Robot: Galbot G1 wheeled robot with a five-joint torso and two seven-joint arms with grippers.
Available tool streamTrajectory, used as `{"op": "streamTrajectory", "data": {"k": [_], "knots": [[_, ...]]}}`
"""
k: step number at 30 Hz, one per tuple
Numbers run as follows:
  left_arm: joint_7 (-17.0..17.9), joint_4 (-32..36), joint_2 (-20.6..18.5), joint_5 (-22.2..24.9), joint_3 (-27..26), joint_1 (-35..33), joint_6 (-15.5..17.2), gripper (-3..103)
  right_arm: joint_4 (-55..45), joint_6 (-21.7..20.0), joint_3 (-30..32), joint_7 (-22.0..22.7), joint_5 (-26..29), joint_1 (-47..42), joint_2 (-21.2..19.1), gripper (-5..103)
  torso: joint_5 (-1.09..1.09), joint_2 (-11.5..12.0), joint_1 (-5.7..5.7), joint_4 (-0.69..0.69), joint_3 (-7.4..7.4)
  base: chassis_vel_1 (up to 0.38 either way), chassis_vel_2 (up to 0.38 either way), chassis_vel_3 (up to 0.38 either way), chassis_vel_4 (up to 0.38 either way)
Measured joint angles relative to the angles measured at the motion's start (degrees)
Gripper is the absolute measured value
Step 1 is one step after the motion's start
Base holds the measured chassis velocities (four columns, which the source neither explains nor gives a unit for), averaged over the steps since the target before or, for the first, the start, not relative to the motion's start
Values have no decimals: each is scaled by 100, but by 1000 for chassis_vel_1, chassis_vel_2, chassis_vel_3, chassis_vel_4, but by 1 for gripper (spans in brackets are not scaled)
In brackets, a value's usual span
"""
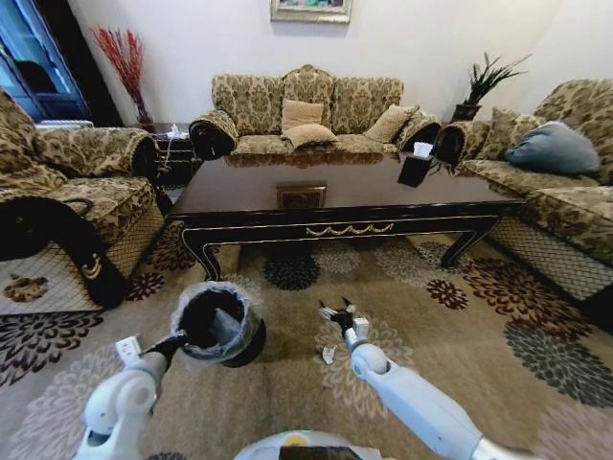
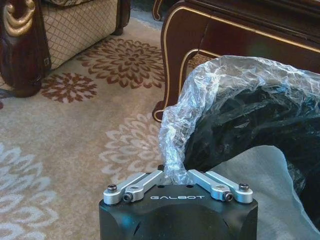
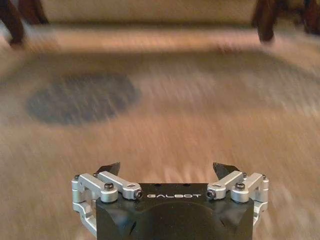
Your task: Move to the front of the table and pick up the trash from the floor, then place it into the trash bin.
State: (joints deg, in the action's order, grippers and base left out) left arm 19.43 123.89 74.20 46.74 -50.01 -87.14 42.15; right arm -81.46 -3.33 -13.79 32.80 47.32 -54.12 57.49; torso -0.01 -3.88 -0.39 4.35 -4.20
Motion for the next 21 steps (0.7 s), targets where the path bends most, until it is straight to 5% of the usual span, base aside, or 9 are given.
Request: {"op": "streamTrajectory", "data": {"k": [21], "knots": [[53, 462, 129, 7, 5, 44, -1, 2, 620, -127, -761, 510, 1074, -10, 922, 100, 1, 0, 0, -3, 1, 0, 0, 0, 0]]}}
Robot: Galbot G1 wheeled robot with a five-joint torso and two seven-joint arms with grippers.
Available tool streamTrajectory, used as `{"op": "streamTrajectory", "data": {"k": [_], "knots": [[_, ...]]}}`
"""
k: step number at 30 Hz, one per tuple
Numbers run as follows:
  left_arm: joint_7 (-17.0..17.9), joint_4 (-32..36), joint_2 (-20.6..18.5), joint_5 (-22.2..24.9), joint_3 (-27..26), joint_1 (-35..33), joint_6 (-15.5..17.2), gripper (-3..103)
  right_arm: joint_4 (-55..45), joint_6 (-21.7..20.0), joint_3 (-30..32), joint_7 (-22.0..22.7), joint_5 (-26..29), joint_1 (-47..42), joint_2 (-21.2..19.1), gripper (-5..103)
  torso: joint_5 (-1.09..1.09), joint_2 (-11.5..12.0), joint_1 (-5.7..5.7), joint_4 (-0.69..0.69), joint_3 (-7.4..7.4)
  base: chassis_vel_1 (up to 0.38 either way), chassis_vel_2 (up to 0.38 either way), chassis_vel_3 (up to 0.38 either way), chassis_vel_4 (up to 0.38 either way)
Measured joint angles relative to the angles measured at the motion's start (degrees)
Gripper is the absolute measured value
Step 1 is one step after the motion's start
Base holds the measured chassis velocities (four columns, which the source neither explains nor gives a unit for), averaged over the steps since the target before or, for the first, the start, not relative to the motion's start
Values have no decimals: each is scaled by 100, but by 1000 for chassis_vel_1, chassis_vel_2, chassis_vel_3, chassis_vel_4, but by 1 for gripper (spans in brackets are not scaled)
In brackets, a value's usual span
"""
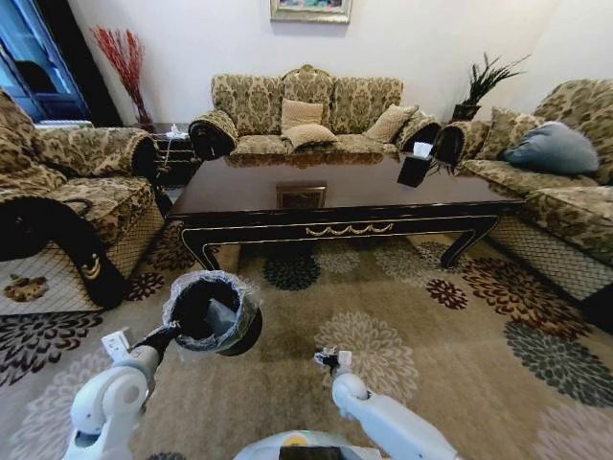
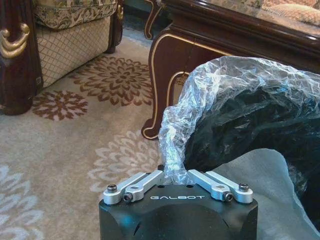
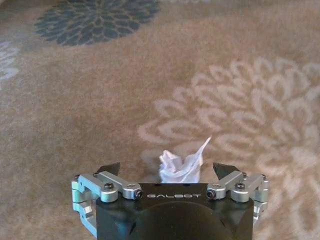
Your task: Move to the front of the table and pick up the trash from the floor, then place it into the trash bin.
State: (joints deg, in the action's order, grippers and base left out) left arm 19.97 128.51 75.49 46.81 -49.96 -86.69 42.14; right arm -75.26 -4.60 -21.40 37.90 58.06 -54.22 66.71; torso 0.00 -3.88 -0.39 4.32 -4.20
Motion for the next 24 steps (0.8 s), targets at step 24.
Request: {"op": "streamTrajectory", "data": {"k": [24], "knots": [[-20, -63, 19, -49, 126, 2, 0, 2, 527, -21, 155, 52, -151, 21, 156, 74, -1, 0, 0, 1, 0, 0, 0, 0, 0]]}}
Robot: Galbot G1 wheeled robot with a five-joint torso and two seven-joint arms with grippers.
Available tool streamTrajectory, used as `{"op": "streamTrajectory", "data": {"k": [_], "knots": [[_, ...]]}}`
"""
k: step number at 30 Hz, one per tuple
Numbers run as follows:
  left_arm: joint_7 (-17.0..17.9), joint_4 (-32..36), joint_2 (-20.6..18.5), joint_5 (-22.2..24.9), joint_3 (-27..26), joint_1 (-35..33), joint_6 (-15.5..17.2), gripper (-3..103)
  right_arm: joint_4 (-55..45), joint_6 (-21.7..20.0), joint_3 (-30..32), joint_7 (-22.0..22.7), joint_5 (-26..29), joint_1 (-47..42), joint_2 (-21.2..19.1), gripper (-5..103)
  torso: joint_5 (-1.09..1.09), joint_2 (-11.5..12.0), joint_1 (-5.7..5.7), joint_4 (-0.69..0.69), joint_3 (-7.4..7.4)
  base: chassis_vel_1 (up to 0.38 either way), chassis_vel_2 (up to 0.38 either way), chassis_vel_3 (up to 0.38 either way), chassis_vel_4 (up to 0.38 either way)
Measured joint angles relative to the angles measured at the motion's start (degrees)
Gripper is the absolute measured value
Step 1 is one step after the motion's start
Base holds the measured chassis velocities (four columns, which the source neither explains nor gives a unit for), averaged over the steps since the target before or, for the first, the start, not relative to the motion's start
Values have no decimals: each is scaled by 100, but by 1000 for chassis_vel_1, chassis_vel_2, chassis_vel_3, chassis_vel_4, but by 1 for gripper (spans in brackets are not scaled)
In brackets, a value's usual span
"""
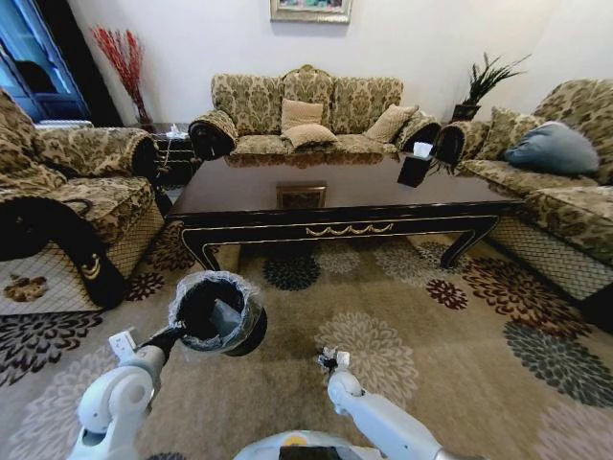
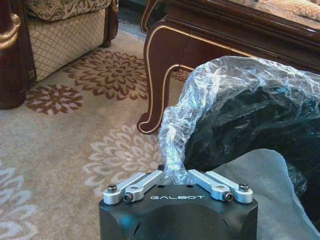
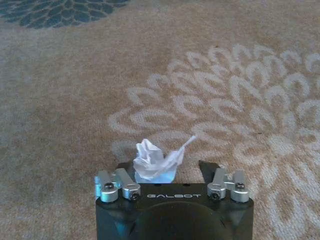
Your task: Move to the front of the table and pick up the trash from the floor, then place it into the trash bin.
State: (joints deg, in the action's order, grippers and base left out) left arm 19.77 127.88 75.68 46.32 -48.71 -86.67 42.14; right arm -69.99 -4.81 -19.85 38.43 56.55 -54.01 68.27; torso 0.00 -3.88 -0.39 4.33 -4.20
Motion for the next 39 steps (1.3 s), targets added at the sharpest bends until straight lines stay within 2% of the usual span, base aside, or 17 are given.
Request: {"op": "streamTrajectory", "data": {"k": [1, 5, 7, 11, 13, 17, 19, 20, 23, 24, 28, 29, 31, 32, 33, 36, 39], "knots": [[0, 0, 0, 0, 0, 0, 0, 2, 0, 0, 0, 0, 0, 0, 0, 74, 0, 0, 0, 0, 0, 0, 0, 0, 0], [-4, 17, -12, 0, -14, -26, 0, 2, 80, 6, 1, -40, -81, 1, 38, 52, 0, 0, 0, -1, 0, 0, 0, 0, 0], [-6, 23, -13, 0, -15, -31, 0, 2, 90, 8, 3, -45, -94, 0, 41, 52, 0, 0, 0, -1, 0, 0, 0, 0, 0], [-9, 33, -25, 0, -33, -44, 0, 2, 39, 10, -20, -51, -148, -32, -25, 30, 0, 0, 0, 0, 0, 0, 0, 0, 0], [-9, 36, -26, 0, -33, -44, 0, 2, 10, 10, -28, -54, -163, -43, -57, 30, 0, 0, 0, 0, 0, 0, 0, 0, 0], [-9, 37, -18, -4, -27, -37, 0, 2, -106, 22, -41, -79, -240, -89, -176, 9, 0, 0, 0, 0, 0, 0, 0, 0, 0], [-10, 32, -15, -8, -21, -35, 0, 2, -140, 54, -40, -99, -260, -99, -200, 9, 0, 0, 0, 0, 0, 0, 0, 0, 0], [-9, 14, -9, -22, -6, -33, 0, 2, -209, 142, -32, -169, -312, -113, -242, 4, 1, 0, 0, 0, 0, 0, 0, 0, 0], [-9, -60, 21, -81, 68, -38, 0, 2, -526, 586, 33, -628, -589, -122, -416, 0, 0, 0, 0, 0, 0, 0, 0, 0, 0], [-9, -60, 21, -81, 68, -38, 0, 2, -526, 586, 33, -628, -589, -122, -416, 0, 0, 0, 0, 0, 0, 0, 0, 0, 0], [-10, -152, 54, -116, 219, -67, 0, 2, -915, 1258, 157, -1484, -1064, -5, -603, 0, 0, 0, 0, 0, 0, 0, 0, 0, 0], [-10, -152, 54, -116, 219, -67, 0, 2, -915, 1258, 157, -1484, -1064, -5, -603, 0, 0, 0, 0, 0, 0, 0, 0, 0, 0], [-10, -253, 69, -164, 362, -108, -1, 2, -1172, 1726, 252, -2209, -1246, 182, -694, 0, 1, 0, 0, 0, 0, 0, 0, 0, 0], [-10, -290, 81, -179, 399, -119, -1, 2, -1247, 1855, 275, -2403, -1251, 237, -711, 0, 0, 0, 0, -1, 0, 0, 0, 0, 0], [-10, -290, 81, -179, 399, -119, -1, 2, -1247, 1855, 275, -2403, -1251, 237, -711, 0, 0, 0, 0, -1, 0, 0, 0, 0, 0], [-10, -443, 151, -244, 545, -154, -1, 2, -1542, 2290, 281, -3085, -993, 479, -799, 0, 1, 0, 0, -1, 0, 0, 0, 0, 0], [-10, -511, 174, -291, 635, -169, -1, 2, -1670, 2441, 199, -3348, -757, 619, -873, 0, 0, 0, 0, 0, 0, 0, 0, 0, 0]]}}
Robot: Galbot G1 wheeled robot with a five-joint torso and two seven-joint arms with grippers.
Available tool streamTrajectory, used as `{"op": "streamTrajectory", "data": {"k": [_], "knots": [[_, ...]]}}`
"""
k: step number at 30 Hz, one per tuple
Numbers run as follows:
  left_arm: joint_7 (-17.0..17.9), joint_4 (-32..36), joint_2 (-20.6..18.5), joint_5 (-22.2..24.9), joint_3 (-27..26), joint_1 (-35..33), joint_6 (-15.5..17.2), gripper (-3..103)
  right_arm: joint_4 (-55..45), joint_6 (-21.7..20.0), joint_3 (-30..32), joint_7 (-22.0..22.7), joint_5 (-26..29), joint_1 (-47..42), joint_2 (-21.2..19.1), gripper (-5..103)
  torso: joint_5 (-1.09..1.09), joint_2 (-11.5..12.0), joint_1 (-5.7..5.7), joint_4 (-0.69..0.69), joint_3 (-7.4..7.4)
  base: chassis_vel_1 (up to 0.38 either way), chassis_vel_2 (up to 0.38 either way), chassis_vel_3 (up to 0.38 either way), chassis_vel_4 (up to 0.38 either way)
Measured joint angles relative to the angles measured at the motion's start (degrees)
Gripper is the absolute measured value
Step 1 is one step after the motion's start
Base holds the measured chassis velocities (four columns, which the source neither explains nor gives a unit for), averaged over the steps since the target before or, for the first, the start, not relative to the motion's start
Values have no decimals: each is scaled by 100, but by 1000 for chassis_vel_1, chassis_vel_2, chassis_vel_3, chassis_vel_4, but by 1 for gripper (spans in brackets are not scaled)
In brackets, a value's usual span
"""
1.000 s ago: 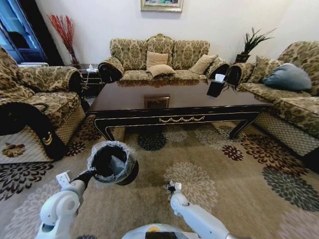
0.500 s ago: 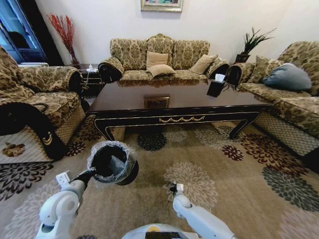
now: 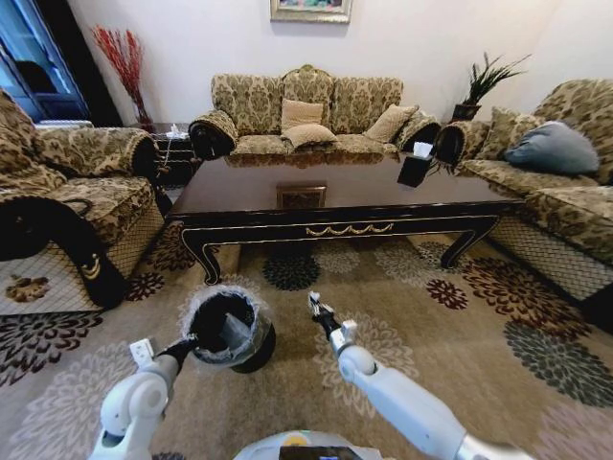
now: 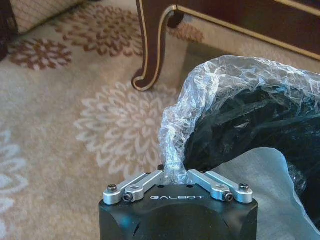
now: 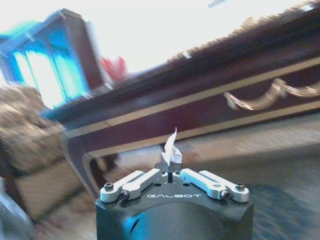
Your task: Move to the front of the table and pick up the trash from the floor, then place it into the trash bin.
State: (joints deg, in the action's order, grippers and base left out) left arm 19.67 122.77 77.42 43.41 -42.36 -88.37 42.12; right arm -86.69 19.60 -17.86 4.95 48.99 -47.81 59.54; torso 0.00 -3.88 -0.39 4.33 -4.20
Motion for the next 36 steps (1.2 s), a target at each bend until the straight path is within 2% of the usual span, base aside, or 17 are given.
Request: {"op": "streamTrajectory", "data": {"k": [4, 8, 10, 13, 21, 30, 31, 33, 36], "knots": [[0, -84, 58, -148, 267, 0, 0, 2, -223, 326, -254, -592, 208, 351, -101, 0, 1, 0, 0, 0, 0, 0, 0, 0, 0], [-26, -152, 116, -303, 498, 38, -1, 2, -521, 404, -655, -934, 237, 588, -280, 0, 1, 0, 0, 0, 0, 0, 0, 0, 0], [-36, -174, 131, -341, 545, 47, 0, 2, -566, 406, -722, -971, 238, 621, -313, 0, 1, 0, 0, -1, 0, 0, 0, 0, 0], [-60, -291, 265, -475, 792, 104, 0, 2, -801, 480, -1174, -1294, 214, 833, -490, 0, 0, 0, 0, 0, 0, 0, 0, 0, 0], [-65, -356, 398, -505, 977, 177, 0, 2, -831, 658, -1672, -1452, -278, 897, -540, 0, 0, 0, 0, -1, 0, 0, 0, 0, 0], [-66, -274, 403, -497, 963, 181, 0, 2, -700, 738, -1796, -1526, -571, 788, -517, -3, 1, 0, 0, 0, 0, 0, 0, 0, 0], [-66, -244, 404, -495, 947, 166, 1, 2, -686, 738, -1795, -1526, -595, 765, -519, 13, 0, 0, 0, 0, 0, 0, 0, 0, 0], [-66, -227, 404, -493, 935, 155, 1, 2, -682, 738, -1791, -1526, -601, 749, -518, 13, 0, 0, 0, 0, 0, 0, 0, 0, 0], [-66, -184, 390, -486, 888, 135, 2, 2, -698, 734, -1767, -1525, -612, 687, -536, 29, 0, 0, 0, -1, 0, 0, 0, 0, 0]]}}
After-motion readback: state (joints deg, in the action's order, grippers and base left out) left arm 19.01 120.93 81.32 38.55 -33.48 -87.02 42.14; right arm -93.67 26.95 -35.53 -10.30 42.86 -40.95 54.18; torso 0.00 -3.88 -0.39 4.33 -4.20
